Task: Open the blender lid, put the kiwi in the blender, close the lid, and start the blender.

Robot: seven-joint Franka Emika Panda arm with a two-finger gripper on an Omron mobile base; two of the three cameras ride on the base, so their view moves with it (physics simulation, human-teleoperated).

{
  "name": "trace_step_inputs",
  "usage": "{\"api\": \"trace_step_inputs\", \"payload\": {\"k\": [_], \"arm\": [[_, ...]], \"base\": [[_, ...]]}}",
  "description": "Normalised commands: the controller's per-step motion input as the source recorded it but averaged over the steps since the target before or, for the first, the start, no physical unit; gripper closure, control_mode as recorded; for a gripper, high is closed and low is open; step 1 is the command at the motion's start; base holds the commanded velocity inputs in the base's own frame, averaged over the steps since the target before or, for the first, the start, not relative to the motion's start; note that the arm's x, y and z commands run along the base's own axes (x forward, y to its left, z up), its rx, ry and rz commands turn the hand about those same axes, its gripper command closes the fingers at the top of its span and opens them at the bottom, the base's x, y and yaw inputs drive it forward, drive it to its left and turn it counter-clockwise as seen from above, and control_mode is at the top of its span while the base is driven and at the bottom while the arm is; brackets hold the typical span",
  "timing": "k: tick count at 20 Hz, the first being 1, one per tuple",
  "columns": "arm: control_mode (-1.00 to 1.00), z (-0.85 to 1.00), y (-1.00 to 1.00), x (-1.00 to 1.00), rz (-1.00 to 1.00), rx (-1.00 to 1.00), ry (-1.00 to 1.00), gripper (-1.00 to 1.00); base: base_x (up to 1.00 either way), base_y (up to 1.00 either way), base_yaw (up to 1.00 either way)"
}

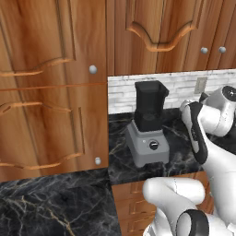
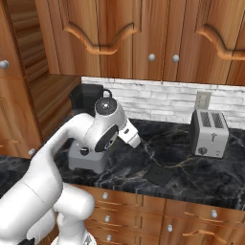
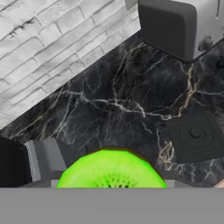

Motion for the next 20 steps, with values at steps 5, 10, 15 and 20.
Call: {"api": "trace_step_inputs", "payload": {"k": [5, 10, 15, 20], "arm": [[-1.0, 1.0, 0.46, -0.03, 0.0, -0.17, -0.27, 1.0], [-1.0, 1.0, 0.51, -0.03, 0.0, -0.18, -0.29, 1.0], [-1.0, 0.96, 0.59, -0.01, 0.01, -0.16, -0.2, 1.0], [-1.0, 0.27, 0.64, 0.36, 0.09, -0.08, 0.01, 1.0]], "base": [[0.0, 0.0, 0.0], [0.0, 0.0, 0.0], [0.0, 0.0, 0.0], [0.0, 0.0, 0.0]]}}
